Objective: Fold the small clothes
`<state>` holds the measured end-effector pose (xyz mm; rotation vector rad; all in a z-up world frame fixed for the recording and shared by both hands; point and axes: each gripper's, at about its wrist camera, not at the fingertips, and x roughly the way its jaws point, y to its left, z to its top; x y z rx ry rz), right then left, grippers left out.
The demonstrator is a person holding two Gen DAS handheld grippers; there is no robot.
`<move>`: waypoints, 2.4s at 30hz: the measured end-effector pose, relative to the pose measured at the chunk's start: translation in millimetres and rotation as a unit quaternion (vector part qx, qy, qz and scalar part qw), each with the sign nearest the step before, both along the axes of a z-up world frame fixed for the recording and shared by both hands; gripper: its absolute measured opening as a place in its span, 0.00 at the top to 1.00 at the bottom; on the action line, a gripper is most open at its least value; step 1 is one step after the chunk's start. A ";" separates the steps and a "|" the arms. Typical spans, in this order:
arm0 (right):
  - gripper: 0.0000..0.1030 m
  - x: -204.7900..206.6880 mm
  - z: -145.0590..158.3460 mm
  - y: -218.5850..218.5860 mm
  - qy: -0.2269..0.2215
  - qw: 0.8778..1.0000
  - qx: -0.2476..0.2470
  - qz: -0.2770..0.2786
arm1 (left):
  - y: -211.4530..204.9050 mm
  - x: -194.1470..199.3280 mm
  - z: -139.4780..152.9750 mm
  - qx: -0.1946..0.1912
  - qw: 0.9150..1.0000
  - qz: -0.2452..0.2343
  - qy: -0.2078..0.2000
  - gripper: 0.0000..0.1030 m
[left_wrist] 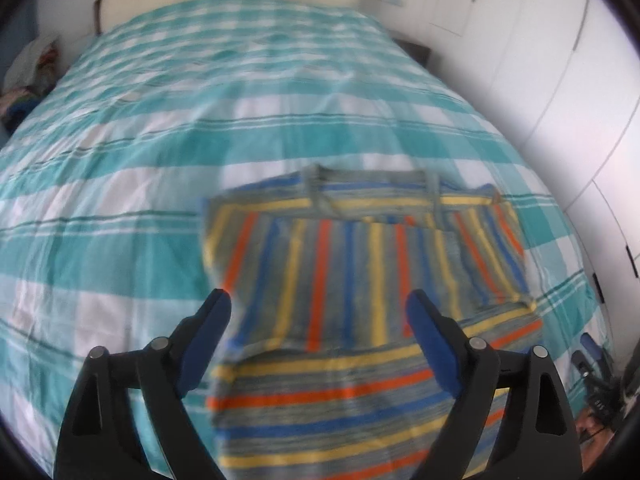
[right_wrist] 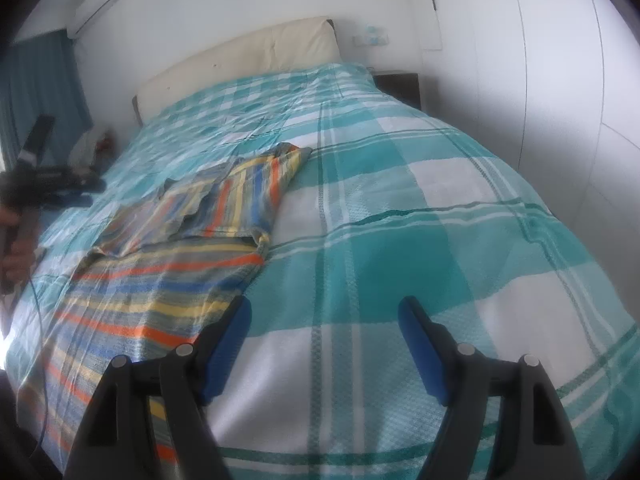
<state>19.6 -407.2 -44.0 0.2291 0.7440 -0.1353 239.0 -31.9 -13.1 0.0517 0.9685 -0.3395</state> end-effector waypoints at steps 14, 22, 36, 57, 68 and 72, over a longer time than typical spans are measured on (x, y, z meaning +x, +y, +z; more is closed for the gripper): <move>0.27 0.2 -3.3 -4.8 0.011 0.999 -0.019 -0.031 | 161.9 -3.4 -95.4 0.056 0.979 0.197 0.009 0.05; 0.27 -1.5 -20.0 -22.2 0.030 0.998 0.013 -0.054 | 160.2 -4.9 -117.9 0.062 0.978 0.197 0.000 0.00; 0.05 8.3 -32.6 -8.5 0.048 0.998 -0.016 -0.031 | 169.4 -3.6 -121.3 0.055 0.979 0.198 0.005 0.00; 0.01 15.4 -36.8 -2.2 0.058 0.997 -0.036 -0.032 | 168.6 -3.1 -121.3 0.056 0.979 0.198 0.005 0.00; 0.01 15.0 -36.3 -2.5 0.057 0.997 -0.036 -0.032 | 168.5 -3.0 -121.5 0.056 0.979 0.198 0.005 0.00; 0.01 14.8 -36.2 -1.6 0.057 0.997 -0.036 -0.031 | 168.8 -3.0 -121.4 0.056 0.979 0.198 0.005 0.00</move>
